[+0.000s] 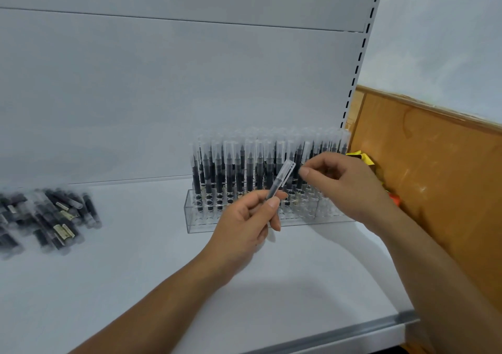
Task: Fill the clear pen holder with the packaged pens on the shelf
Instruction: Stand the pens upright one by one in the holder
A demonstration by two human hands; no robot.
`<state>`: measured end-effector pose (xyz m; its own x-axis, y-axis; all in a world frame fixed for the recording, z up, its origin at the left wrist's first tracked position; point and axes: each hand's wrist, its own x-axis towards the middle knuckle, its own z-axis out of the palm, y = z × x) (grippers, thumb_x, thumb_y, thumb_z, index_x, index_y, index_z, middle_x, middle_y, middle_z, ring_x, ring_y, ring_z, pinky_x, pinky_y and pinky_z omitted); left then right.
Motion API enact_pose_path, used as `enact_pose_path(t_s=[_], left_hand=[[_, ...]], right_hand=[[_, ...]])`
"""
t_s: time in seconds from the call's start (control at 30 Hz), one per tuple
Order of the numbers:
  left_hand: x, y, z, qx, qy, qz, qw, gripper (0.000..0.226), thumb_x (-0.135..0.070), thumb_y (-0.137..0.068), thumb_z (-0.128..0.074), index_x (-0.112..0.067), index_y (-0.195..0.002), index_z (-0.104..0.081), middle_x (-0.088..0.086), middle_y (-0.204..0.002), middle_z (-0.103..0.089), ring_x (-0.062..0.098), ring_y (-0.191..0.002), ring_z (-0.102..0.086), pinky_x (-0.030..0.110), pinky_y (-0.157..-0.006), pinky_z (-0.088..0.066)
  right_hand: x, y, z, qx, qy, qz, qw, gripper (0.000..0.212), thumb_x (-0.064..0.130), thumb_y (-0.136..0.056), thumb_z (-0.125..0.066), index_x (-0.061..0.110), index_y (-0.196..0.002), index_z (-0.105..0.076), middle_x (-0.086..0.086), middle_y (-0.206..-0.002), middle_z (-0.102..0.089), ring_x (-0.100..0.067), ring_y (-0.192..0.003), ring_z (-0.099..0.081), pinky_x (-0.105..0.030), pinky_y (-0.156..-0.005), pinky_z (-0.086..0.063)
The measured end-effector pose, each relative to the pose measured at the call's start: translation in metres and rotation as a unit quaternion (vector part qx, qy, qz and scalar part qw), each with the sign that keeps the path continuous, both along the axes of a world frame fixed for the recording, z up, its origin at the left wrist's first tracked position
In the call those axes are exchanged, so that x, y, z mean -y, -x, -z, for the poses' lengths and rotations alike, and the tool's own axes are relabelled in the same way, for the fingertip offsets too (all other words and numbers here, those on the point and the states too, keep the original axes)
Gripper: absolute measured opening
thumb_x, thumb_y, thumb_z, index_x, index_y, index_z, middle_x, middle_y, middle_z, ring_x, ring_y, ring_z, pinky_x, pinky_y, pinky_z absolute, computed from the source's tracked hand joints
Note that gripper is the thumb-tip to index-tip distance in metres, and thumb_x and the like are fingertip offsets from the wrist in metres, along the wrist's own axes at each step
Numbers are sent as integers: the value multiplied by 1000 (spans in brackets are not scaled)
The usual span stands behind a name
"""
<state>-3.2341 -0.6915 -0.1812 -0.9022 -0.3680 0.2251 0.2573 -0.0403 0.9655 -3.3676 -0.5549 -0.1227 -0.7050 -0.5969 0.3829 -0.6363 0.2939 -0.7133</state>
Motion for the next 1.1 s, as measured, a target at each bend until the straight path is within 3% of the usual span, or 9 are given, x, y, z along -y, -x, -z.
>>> enact_pose_path(t_s=[0.1, 0.23, 0.33, 0.47, 0.57, 0.7, 0.77, 0.9, 1.1], left_hand=[[0, 1, 2, -12, 7, 12, 1000, 24, -28, -91, -55, -14, -106, -67, 1, -64, -58, 13, -48, -28, 26, -47, -19], [-1, 4, 7, -19, 26, 16, 999, 19, -34, -90, -59, -23, -101, -69, 0, -67, -61, 13, -48, -35, 28, -49, -21], [-5, 0, 7, 16, 132, -24, 991, 15, -27, -97, -54, -32, -106, -65, -3, -79, -67, 11, -60, -56, 20, -57, -42], [-7, -10, 2, 28, 322, -87, 942, 19, -40, -94, -54, -43, -112, -59, -19, -101, -63, 1, -92, -60, 12, -77, -45], [-2, -11, 0, 5, 484, -149, 862, 39, -51, -93, -47, -38, -128, -56, -27, -124, -55, -6, -120, -45, 19, -103, -34], [0, -9, 4, 35, 588, -166, 791, 52, -55, -93, -40, -33, -140, -47, -16, -146, -42, 6, -140, -27, 29, -117, -9], [1, -8, 10, 70, 612, -161, 771, 57, -57, -92, -36, -33, -144, -40, -13, -151, -36, 8, -142, -23, 28, -117, 1], [2, -8, 12, 86, 633, -162, 752, 58, -53, -92, -39, -32, -146, -37, -12, -151, -38, 11, -142, -28, 28, -117, 2], [3, -7, 12, 86, 643, -168, 742, 57, -49, -90, -42, -30, -144, -41, -10, -149, -42, 14, -139, -33, 30, -116, -4]], right_hand=[[0, -15, -5, 110, -38, -137, 984, 11, 32, -88, -68, 22, -88, -72, 13, -67, -64, 1, -60, -54, -13, -54, -42], [5, -19, -1, 144, 21, -156, 977, 13, 21, -87, -70, 10, -91, -73, -3, -76, -69, -7, -61, -55, -19, -53, -43], [2, -14, -4, 206, 105, -138, 963, 13, 19, -91, -63, 7, -92, -68, -9, -90, -73, -9, -60, -58, -20, -53, -45], [-6, 6, -15, 235, 221, -57, 945, 11, 20, -95, -58, 13, -89, -64, -10, -95, -72, -9, -56, -55, -20, -52, -44], [-10, 18, -20, 195, 266, 16, 944, 10, 21, -96, -60, 15, -89, -65, -2, -90, -73, -7, -54, -54, -19, -50, -43], [-11, 26, -22, 105, 234, 61, 965, 12, 21, -97, -59, 11, -100, -64, 11, -73, -70, -1, -50, -53, -15, -45, -42], [-8, 28, -20, 64, 193, 60, 977, 11, 23, -97, -59, 13, -98, -63, 8, -77, -70, -3, -53, -56, -14, -47, -42], [-1, 32, -16, -1, 135, 64, 989, 12, 25, -96, -60, 13, -99, -61, 0, -88, -69, -8, -61, -59, -12, -52, -45], [5, 33, -21, -82, 68, 88, 990, 16, 33, -96, -59, 18, -101, -61, 5, -91, -68, -17, -71, -64, -28, -64, -51]])
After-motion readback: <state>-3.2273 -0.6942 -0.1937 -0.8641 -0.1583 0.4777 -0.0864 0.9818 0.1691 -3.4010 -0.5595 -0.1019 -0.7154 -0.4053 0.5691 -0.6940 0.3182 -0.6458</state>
